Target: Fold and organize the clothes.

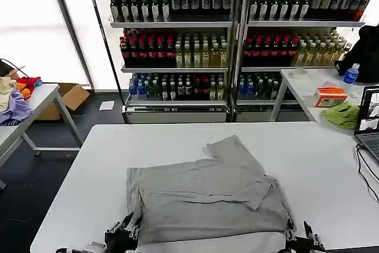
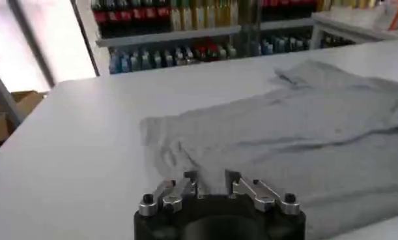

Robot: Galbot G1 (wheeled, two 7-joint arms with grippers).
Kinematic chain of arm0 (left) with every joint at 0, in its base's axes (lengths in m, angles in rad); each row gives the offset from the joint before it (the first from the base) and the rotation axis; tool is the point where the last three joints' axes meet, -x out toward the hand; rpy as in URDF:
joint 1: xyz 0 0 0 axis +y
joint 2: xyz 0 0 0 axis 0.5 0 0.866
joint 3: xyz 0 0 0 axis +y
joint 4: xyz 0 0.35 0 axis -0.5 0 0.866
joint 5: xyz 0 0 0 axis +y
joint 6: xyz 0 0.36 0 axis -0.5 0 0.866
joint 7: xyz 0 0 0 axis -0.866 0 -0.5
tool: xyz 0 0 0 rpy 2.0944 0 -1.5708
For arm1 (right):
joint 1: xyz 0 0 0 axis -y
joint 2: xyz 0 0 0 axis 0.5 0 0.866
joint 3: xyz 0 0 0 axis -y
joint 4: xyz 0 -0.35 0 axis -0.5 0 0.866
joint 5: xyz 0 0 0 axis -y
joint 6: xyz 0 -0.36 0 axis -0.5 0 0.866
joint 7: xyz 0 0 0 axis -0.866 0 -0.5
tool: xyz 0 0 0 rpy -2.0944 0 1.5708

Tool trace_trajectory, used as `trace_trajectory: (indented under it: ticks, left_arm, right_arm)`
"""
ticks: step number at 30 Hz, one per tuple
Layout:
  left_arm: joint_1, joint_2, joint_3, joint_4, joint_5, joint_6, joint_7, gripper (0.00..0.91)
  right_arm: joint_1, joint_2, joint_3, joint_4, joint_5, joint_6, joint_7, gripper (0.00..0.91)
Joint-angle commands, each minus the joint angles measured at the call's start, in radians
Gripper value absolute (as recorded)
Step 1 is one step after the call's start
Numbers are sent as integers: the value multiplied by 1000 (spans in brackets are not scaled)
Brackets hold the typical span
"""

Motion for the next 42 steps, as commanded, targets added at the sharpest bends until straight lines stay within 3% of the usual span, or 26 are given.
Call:
trace_trajectory:
  ticks: [1, 7, 13, 17, 21, 26, 31, 42]
  left_arm:
    - [-262, -41, -13, 37, -92, -68, 45, 907]
    - [-586, -31, 28, 278, -119, -84, 97, 907]
    - [-785, -3, 98, 481, -197, -6, 119, 907]
    - [-832, -2, 114, 555, -222, 10, 106, 907]
    - [-840, -1, 134, 593, -199, 13, 76, 907]
    - [-808, 22, 135, 599, -188, 15, 55, 907]
    - [-747, 38, 122, 579, -186, 15, 57, 907]
    - [-709, 31, 140, 613, -181, 15, 76, 887]
  right_arm:
    - [194, -9, 139, -66, 41, 115, -72, 907]
    - [510, -81, 87, -265, 50, 90, -225, 907]
    - [824, -183, -72, -532, 101, 9, -296, 907]
    - [966, -209, -206, -668, 145, 57, -341, 907]
    - [1044, -189, -292, -775, 175, 77, -345, 907]
    - [1118, -136, -375, -880, 182, 32, -329, 907]
    - [1120, -110, -386, -898, 181, -4, -315, 907]
    - [1152, -60, -393, -1035, 190, -4, -322, 907]
